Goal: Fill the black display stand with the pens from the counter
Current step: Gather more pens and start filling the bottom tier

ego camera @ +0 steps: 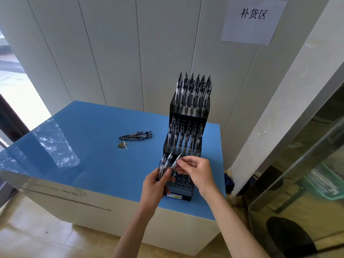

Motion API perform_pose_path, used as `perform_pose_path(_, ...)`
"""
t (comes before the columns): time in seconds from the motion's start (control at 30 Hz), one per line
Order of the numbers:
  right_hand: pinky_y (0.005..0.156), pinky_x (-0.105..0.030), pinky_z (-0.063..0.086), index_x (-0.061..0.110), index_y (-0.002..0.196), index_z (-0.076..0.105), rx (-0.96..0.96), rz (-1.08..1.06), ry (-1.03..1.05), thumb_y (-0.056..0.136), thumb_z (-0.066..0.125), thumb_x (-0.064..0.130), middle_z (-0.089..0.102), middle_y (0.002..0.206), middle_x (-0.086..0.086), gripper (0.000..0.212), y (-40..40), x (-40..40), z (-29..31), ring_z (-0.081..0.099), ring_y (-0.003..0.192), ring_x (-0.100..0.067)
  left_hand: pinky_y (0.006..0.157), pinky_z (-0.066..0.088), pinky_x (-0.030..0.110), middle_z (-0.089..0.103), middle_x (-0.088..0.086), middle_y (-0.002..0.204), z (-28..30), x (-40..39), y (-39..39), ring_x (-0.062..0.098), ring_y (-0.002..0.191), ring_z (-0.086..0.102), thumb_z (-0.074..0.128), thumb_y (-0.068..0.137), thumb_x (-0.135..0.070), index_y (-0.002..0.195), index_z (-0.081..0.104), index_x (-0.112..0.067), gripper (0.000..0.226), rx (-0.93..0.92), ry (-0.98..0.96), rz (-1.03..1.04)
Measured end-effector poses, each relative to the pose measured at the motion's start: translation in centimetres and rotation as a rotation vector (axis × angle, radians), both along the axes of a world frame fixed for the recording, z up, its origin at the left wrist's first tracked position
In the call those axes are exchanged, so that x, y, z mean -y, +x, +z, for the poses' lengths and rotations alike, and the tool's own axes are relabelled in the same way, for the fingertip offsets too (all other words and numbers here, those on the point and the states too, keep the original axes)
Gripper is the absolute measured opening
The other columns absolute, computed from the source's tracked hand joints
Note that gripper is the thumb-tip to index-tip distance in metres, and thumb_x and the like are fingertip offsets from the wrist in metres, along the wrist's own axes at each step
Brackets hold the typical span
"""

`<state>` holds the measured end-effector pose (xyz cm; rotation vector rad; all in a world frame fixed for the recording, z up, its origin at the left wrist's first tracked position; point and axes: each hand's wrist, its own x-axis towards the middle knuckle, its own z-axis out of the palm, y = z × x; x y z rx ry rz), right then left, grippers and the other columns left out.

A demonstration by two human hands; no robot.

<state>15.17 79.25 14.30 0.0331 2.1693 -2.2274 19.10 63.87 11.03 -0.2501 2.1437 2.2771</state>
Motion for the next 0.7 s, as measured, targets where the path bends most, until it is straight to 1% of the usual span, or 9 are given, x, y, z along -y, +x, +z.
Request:
perform_pose_path(0.07, 0.073, -0.034, 0.063, 0.002, 0.095, 0.076, 0.001, -0.049, -0.034, 0.088, 0.075, 0.007, 0.077, 0.084, -0.015, 0.009, -0.2, -0.7, -0.2, 0.075, 0.079, -0.032, 0.047, 0.046, 0.026, 0.076, 0.005, 0.085, 0.0, 0.4, 0.1, 0.021, 0.055, 0.061, 0.06, 0.102, -0.032, 0.103, 0.072, -0.02, 0.017, 0.007, -0.044, 0.075)
perform_pose_path(0.13, 0.072, -0.034, 0.063, 0.004, 0.096, 0.075, -0.035, -0.11, 0.017, 0.09, 0.073, 0.008, 0.077, 0.083, -0.013, 0.007, -0.4, -1.6, -0.5, 0.076, 0.077, -0.03, 0.049, 0.048, 0.026, 0.075, 0.003, 0.08, -0.3, 1.2, 0.2, 0.021, 0.052, 0.059, 0.059, 0.102, -0.035, 0.099, 0.072, -0.023, 0.018, 0.018, -0.071, 0.186)
perform_pose_path(0.27, 0.071, -0.031, 0.062, 0.011, 0.096, 0.076, -0.225, -0.198, 0.39, 0.092, 0.072, 0.01, 0.076, 0.078, 0.001, 0.007, -0.8, -2.7, -1.9, 0.074, 0.07, -0.011, 0.046, 0.036, 0.029, 0.067, 0.003, 0.066, -0.8, 2.7, 0.0, 0.012, 0.044, 0.039, 0.053, 0.105, -0.039, 0.098, 0.069, -0.022, 0.025, 0.011, -0.19, 0.262)
perform_pose_path(0.33, 0.073, -0.026, 0.061, 0.01, 0.097, 0.078, -0.303, -0.191, 0.545, 0.09, 0.073, 0.012, 0.074, 0.077, 0.009, 0.008, -0.7, -2.7, -2.5, 0.072, 0.071, -0.004, 0.048, 0.031, 0.027, 0.058, 0.002, 0.066, -0.9, 2.9, -0.3, 0.01, 0.046, 0.033, 0.05, 0.106, -0.04, 0.099, 0.062, -0.014, 0.03, 0.028, -0.165, 0.236)
perform_pose_path(0.4, 0.075, -0.017, 0.058, 0.01, 0.099, 0.079, -0.359, -0.186, 0.63, 0.089, 0.075, 0.013, 0.075, 0.078, 0.009, 0.011, -0.5, -2.4, -2.8, 0.071, 0.073, 0.0, 0.051, 0.03, 0.03, 0.052, 0.001, 0.068, -1.0, 2.9, -0.5, 0.012, 0.052, 0.032, 0.046, 0.107, -0.04, 0.102, 0.053, -0.01, 0.032, 0.041, -0.122, 0.2)
perform_pose_path(0.47, 0.076, -0.009, 0.054, 0.009, 0.102, 0.079, -0.393, -0.186, 0.664, 0.089, 0.075, 0.013, 0.077, 0.082, 0.005, 0.014, -0.4, -2.1, -2.9, 0.069, 0.074, 0.001, 0.054, 0.03, 0.031, 0.05, 0.001, 0.071, -1.3, 2.9, -0.5, 0.013, 0.056, 0.033, 0.044, 0.108, -0.038, 0.103, 0.054, -0.013, 0.027, 0.038, -0.094, 0.185)
perform_pose_path(0.5, 0.077, -0.008, 0.053, 0.009, 0.103, 0.079, -0.404, -0.185, 0.68, 0.09, 0.075, 0.013, 0.077, 0.084, 0.003, 0.015, -0.4, -1.9, -2.9, 0.069, 0.075, 0.0, 0.055, 0.03, 0.031, 0.05, 0.001, 0.074, -1.4, 3.0, -0.5, 0.014, 0.057, 0.033, 0.043, 0.108, -0.037, 0.104, 0.056, -0.016, 0.025, 0.033, -0.082, 0.182)
perform_pose_path(0.6, 0.078, -0.018, 0.057, 0.007, 0.103, 0.078, -0.423, -0.171, 0.723, 0.09, 0.074, 0.012, 0.078, 0.084, -0.001, 0.015, -0.3, -1.5, -3.1, 0.072, 0.077, -0.008, 0.058, 0.031, 0.033, 0.053, 0.001, 0.076, -1.5, 3.0, -0.2, 0.015, 0.06, 0.034, 0.042, 0.109, -0.035, 0.105, 0.06, -0.022, 0.021, 0.017, -0.06, 0.18)
perform_pose_path(0.7, 0.076, -0.02, 0.058, 0.007, 0.103, 0.078, -0.424, -0.158, 0.739, 0.09, 0.074, 0.011, 0.078, 0.084, -0.001, 0.014, -0.2, -1.1, -3.3, 0.072, 0.076, -0.009, 0.06, 0.031, 0.036, 0.057, -0.001, 0.074, -1.5, 3.1, 0.1, 0.017, 0.062, 0.034, 0.043, 0.109, -0.036, 0.109, 0.063, -0.028, 0.022, -0.011, -0.054, 0.17)
